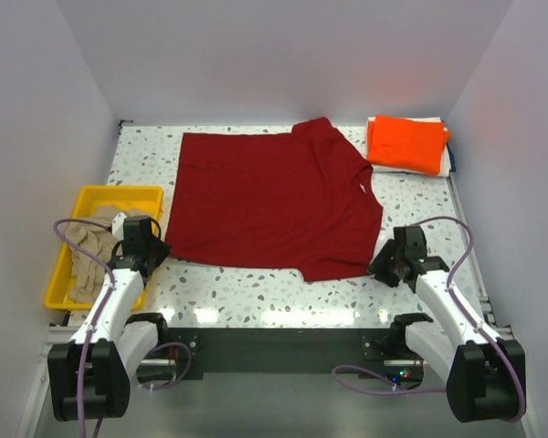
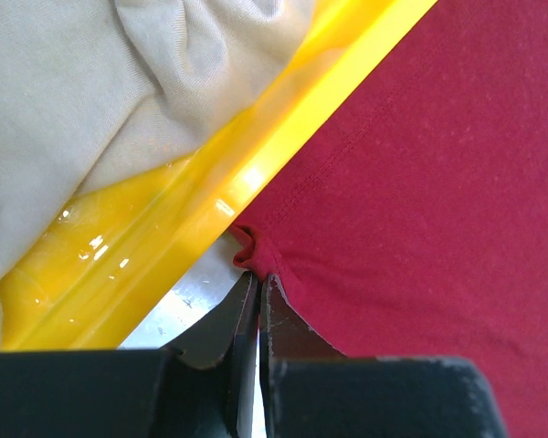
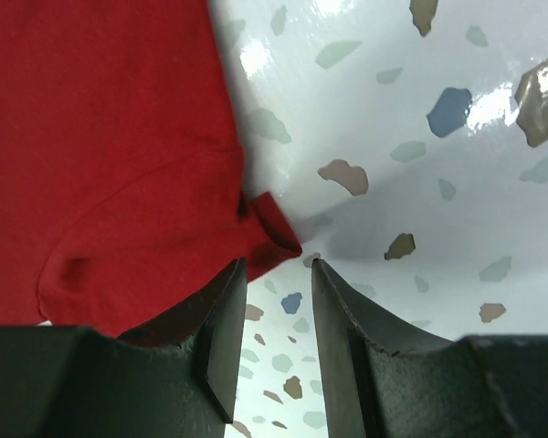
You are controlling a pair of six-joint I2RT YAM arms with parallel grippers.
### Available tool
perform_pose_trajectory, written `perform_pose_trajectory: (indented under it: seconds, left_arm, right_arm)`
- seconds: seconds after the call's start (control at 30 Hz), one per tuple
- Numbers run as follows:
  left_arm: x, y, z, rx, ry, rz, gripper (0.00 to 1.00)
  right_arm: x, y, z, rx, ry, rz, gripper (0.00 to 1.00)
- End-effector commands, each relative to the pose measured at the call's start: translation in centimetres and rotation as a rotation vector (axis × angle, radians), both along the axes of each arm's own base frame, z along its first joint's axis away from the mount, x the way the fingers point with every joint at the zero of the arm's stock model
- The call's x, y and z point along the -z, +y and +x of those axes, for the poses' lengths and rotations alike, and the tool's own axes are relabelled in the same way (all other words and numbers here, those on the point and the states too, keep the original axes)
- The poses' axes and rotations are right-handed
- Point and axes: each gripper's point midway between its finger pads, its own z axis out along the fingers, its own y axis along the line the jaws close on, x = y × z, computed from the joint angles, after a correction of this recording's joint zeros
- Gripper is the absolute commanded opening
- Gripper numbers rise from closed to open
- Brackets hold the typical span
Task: Fold and stack the t-shirts
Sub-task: Flatten the tshirt out
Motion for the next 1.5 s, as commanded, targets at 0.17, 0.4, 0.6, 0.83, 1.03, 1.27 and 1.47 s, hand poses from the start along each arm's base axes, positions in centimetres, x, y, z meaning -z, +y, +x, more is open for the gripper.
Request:
perform_pose_trajectory:
  seconds: [0.17,0.4,0.6,0.83,1.03,1.27,1.47]
  left_arm:
    - [-0.6,0.4,0.6,-0.023,-0.039,0.007,0.06]
    - [-0.4,0.4,0.6,-0.023,-0.036,0.007,0.05]
    - [0.0,0.3,0.4,-0.023,-0.031,0.003,0.04]
    - [0.1,0.4,-0.1,-0.026,-0.022,0.009,0.01]
    - [0.0,0.3,-0.5,-0.029,-0.018,0.009,0.00]
    - [-0.1,0.2,-1.3,-0.034,-0.020,0.004,0.00]
    - [-0.3,-0.6,-2.0,-0.040,-0.017,-0.006,0.00]
  right_arm:
    - [0.1,0.0,1.9,0.020,-0.071,0.004,0.39]
    - [0.7,0.1,1.9,0.012,-0.054,0.002,0.39]
    - [0.5,0.0,1.9,0.014,-0.056,0.001,0.10]
    - [-3.2,-1.2,1.3,0.018,-0.067,-0.063,0.00]
    - [-7.0,-1.8,-0.1,0.025,-0.104,-0.088,0.00]
    - [-9.7,-1.7,-1.9,0.045,-0.133,-0.059,0.00]
    - [-11.6,-2.3,-3.7,0.048,-0.147,-0.087,0.00]
